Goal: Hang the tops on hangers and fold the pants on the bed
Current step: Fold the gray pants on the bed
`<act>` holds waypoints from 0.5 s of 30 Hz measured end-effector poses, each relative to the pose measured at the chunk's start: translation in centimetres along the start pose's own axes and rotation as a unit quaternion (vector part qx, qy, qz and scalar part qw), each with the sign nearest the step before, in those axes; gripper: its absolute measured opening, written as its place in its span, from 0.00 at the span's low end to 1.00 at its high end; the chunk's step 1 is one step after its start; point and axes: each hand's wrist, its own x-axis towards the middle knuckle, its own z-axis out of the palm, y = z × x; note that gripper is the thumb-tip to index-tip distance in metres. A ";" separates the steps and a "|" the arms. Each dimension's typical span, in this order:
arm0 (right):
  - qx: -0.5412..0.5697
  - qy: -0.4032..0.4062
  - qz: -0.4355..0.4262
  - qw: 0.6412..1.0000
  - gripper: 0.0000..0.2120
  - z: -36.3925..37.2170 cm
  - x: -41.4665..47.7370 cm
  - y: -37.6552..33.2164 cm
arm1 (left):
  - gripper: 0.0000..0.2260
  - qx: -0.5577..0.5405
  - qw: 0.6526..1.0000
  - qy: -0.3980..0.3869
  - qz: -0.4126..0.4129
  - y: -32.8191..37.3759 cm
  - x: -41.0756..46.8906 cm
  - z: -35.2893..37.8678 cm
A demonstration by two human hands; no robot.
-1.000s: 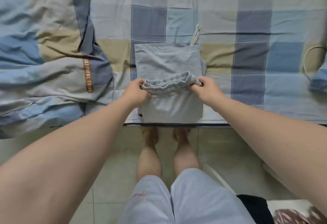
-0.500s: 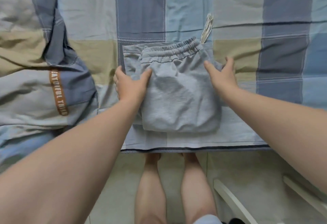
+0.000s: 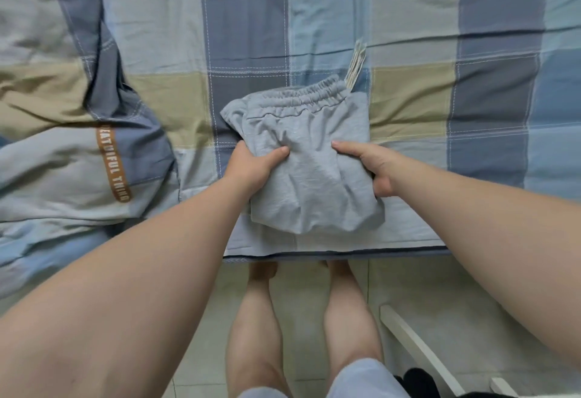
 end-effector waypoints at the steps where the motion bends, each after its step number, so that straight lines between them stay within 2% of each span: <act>1: -0.011 -0.014 0.014 1.000 0.18 -0.2 -1.0 0.2 | 0.30 -0.001 1.000 -0.011 -0.007 0.1 -0.9 -0.4; 4: -0.024 -0.017 0.028 0.999 0.15 -0.3 -4.7 1.1 | 0.23 0.006 0.998 -0.060 -0.034 0.2 -4.4 -2.2; 9: 0.017 -0.007 0.009 1.000 0.09 0.4 -11.1 4.8 | 0.28 0.016 0.986 -0.132 -0.099 -0.1 -10.5 -5.2; 15: 0.142 0.006 -0.023 0.990 0.09 4.4 -19.4 11.6 | 0.29 0.016 0.982 -0.168 -0.082 0.7 -18.4 -8.4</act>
